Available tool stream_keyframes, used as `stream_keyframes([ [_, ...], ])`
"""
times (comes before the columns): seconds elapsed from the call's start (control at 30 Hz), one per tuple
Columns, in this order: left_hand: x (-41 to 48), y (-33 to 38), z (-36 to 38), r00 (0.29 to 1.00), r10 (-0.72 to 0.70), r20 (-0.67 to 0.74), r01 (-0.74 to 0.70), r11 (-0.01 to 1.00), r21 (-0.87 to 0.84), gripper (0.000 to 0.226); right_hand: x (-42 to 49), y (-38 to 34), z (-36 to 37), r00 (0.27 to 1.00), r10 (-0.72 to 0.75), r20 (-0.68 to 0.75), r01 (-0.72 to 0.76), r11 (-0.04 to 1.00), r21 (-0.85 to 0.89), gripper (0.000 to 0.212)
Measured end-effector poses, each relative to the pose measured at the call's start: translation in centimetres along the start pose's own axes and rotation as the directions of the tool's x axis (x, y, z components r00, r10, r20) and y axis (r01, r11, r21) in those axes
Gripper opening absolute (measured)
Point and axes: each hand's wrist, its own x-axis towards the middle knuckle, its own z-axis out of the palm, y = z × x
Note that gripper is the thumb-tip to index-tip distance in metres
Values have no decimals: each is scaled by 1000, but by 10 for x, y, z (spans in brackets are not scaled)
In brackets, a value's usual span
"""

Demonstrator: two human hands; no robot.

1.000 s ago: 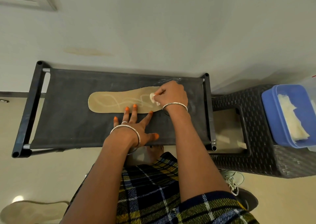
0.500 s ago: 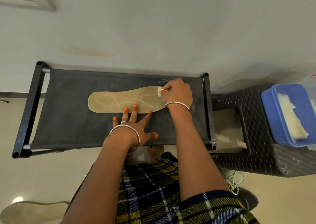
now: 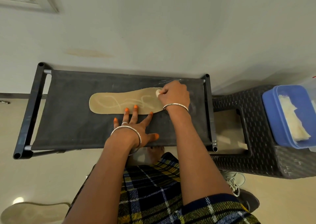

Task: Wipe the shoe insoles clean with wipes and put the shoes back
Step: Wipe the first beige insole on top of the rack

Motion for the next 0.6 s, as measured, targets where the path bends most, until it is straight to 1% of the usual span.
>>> stream_keyframes([
  [0.07, -1, 0, 0, 1000, -2, 1, 2, 1000, 3, 81, -3, -7, 5, 992, -85, 91, 84, 996, 16, 12],
  [0.13, -1, -1, 0, 1000, 1, -2, -1, 1000, 4, 81, -2, -5, 2, 991, -83, 102, 81, 996, 26, 12],
  [0.2, -1, -1, -1, 1000, 7, -6, -7, 1000, 3, 81, 3, 5, -4, 999, 16, 36, -18, 999, 36, 12],
  [0.27, -1, -1, -1, 1000, 10, -12, -10, 1000, 6, 81, 7, 15, -9, 988, 140, -69, -138, 990, 31, 14],
  [0.33, 0, -1, 0, 1000, 9, -15, -8, 1000, 10, 81, 6, 15, -7, 972, 199, -127, -197, 980, 31, 14],
  [0.4, 0, 0, 0, 1000, 3, -16, -2, 1000, 7, 81, 2, 5, -1, 981, 154, -121, -155, 988, 8, 12],
  [0.47, 0, 1, 0, 1000, -3, -17, 3, 1000, 3, 80, -1, -5, 7, 999, 28, -31, -27, 1000, 11, 11],
  [0.53, -1, 1, 0, 1000, -3, -18, 3, 1000, -1, 79, -4, -10, 8, 996, -70, 63, 68, 997, 44, 11],
  [0.57, -1, 1, 0, 1000, -2, -20, 2, 1000, -4, 79, -4, -10, 6, 995, -70, 73, 66, 996, 55, 11],
  [0.6, -1, 1, 0, 1000, -1, -21, 1, 1000, -7, 79, -3, -7, 3, 998, -39, 55, 36, 998, 59, 11],
])
